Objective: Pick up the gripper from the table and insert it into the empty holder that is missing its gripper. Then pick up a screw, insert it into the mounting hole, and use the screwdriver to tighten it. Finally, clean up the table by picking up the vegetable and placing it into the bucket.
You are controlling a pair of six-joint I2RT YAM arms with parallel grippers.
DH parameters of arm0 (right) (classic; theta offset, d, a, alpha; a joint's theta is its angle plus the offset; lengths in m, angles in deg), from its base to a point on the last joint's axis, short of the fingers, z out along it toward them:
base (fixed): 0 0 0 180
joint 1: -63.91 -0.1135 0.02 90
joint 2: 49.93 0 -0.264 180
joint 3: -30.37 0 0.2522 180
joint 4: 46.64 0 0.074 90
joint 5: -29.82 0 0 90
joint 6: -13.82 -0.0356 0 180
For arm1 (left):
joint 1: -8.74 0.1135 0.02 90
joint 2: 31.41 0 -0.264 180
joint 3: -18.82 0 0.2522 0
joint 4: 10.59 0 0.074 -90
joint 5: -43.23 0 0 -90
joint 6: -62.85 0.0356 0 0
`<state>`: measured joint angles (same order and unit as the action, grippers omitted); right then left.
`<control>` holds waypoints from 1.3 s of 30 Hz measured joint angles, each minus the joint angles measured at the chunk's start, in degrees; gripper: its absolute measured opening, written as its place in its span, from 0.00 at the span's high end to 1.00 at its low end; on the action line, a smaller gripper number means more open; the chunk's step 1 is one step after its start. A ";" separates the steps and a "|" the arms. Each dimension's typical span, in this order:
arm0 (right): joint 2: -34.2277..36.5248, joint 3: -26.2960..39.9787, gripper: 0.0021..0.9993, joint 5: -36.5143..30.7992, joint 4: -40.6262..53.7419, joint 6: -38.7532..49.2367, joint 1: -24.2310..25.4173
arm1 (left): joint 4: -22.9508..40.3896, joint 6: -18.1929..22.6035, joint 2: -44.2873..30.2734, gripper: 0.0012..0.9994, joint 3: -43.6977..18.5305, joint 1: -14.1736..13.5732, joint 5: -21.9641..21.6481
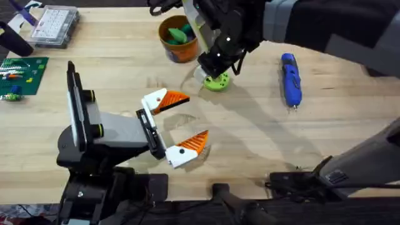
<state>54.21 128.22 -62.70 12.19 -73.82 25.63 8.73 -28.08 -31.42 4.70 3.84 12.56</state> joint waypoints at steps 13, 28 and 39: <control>2.64 -0.60 0.54 0.00 -2.99 0.49 0.82 | 0.00 0.00 0.00 0.01 0.00 0.00 0.00; 2.64 -4.51 0.54 0.00 -6.98 0.50 1.33 | 0.00 0.00 0.00 0.01 0.00 0.00 0.00; 2.66 -4.81 0.54 0.02 -7.00 0.47 1.18 | 0.00 0.00 0.00 0.01 0.00 0.00 0.00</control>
<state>56.87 123.41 -62.68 5.19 -73.35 26.81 8.73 -28.08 -31.42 4.70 3.84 12.56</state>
